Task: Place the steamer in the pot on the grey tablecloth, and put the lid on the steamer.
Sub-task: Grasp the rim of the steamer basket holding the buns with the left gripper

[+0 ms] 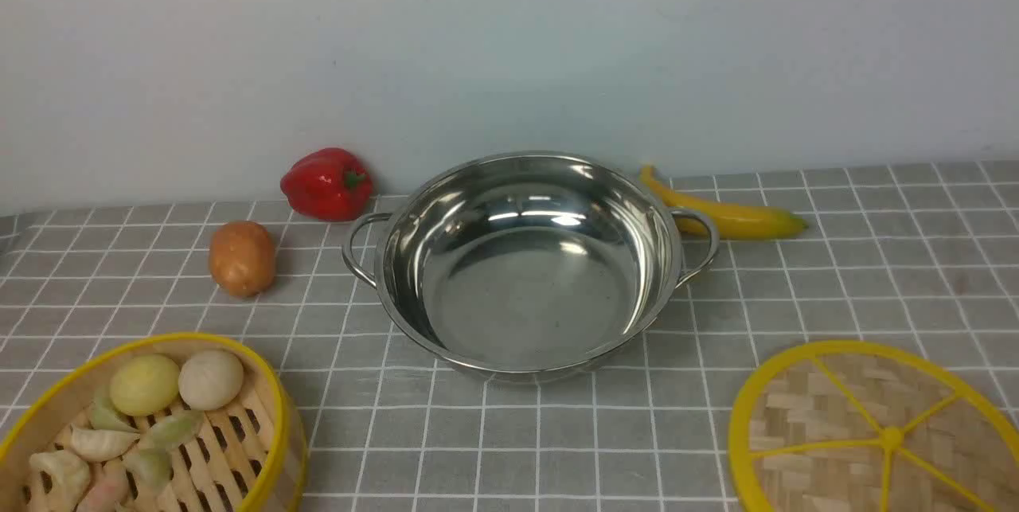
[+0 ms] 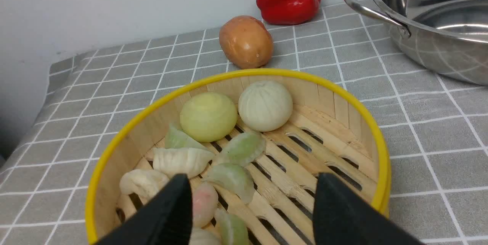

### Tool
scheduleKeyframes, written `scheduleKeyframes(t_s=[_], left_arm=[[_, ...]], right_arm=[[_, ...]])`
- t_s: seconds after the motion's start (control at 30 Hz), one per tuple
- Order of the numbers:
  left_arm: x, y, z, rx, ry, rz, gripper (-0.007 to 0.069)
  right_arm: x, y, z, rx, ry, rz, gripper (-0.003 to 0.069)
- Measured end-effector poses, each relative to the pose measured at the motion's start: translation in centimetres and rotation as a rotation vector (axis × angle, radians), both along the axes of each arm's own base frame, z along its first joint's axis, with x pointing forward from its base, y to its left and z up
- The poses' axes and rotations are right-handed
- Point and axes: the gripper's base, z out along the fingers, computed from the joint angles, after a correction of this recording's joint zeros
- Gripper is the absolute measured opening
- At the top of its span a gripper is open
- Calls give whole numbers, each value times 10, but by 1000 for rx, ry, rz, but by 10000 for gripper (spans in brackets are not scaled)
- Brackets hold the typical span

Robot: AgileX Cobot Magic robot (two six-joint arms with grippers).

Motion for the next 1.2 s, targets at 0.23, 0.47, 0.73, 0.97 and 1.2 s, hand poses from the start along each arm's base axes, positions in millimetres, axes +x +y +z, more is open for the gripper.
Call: scheduleKeyframes(t_s=[0.23, 0.47, 0.73, 0.97, 1.2], left_arm=[[0, 0, 0, 0, 0, 0, 400], [0, 0, 0, 0, 0, 0, 400], [0, 0, 0, 0, 0, 0, 400], [0, 0, 0, 0, 0, 0, 400], [1, 0, 6, -34, -67, 14, 400]], right_arm=[[0, 0, 0, 0, 0, 0, 242], [0, 0, 0, 0, 0, 0, 242], [0, 0, 0, 0, 0, 0, 242], [0, 0, 0, 0, 0, 0, 242], [0, 0, 0, 0, 0, 0, 242]])
